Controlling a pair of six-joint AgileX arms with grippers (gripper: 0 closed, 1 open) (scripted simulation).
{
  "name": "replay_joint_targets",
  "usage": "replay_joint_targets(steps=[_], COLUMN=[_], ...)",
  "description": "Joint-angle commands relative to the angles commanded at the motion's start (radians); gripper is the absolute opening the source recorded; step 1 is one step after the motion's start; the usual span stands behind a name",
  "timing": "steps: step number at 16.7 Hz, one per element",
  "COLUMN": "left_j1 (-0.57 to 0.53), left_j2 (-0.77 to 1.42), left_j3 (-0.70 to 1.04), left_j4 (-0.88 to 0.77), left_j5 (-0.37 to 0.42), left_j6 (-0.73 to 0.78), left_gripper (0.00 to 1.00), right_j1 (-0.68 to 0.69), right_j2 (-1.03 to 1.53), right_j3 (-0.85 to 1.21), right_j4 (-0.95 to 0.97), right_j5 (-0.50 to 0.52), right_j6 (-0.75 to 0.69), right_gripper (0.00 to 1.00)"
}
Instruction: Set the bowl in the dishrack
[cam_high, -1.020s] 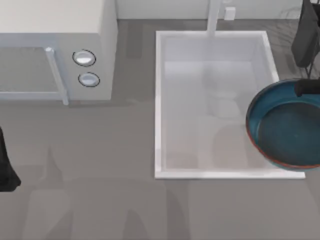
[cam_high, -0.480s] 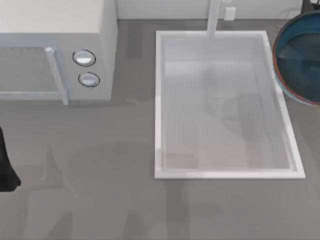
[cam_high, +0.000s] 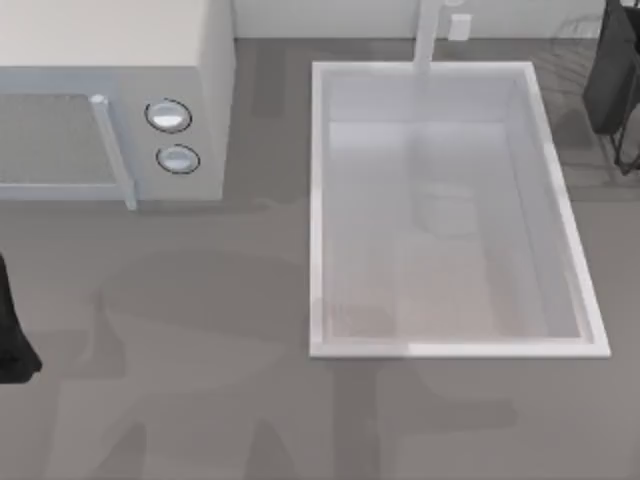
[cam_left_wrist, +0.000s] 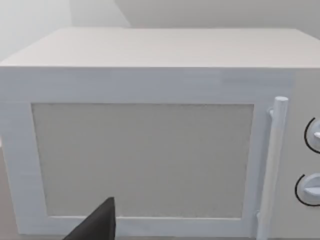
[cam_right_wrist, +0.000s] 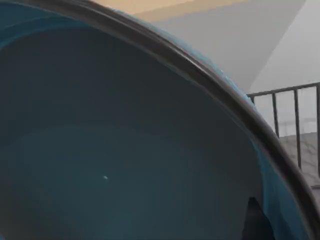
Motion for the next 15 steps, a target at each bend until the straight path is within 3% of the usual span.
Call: replay_joint_targets(steps=[6, 15], left_j1=[0.0, 0.0], left_j2=[0.0, 0.0], left_j3=[0.0, 0.0], left_j4=[0.0, 0.0], left_j5=[0.0, 0.0], left_j6=[0.0, 0.0], left_gripper=[1.0, 1.0], right_j1=[-0.234, -0.222], right_j2=[-0.144, -0.081], right_j3=[-0.091, -0.097], right_j4=[0.292, 0.37], right_j5=[-0.151, -0.131], right_j6=[-0.081, -0.083], right_gripper=[0.0, 0.0])
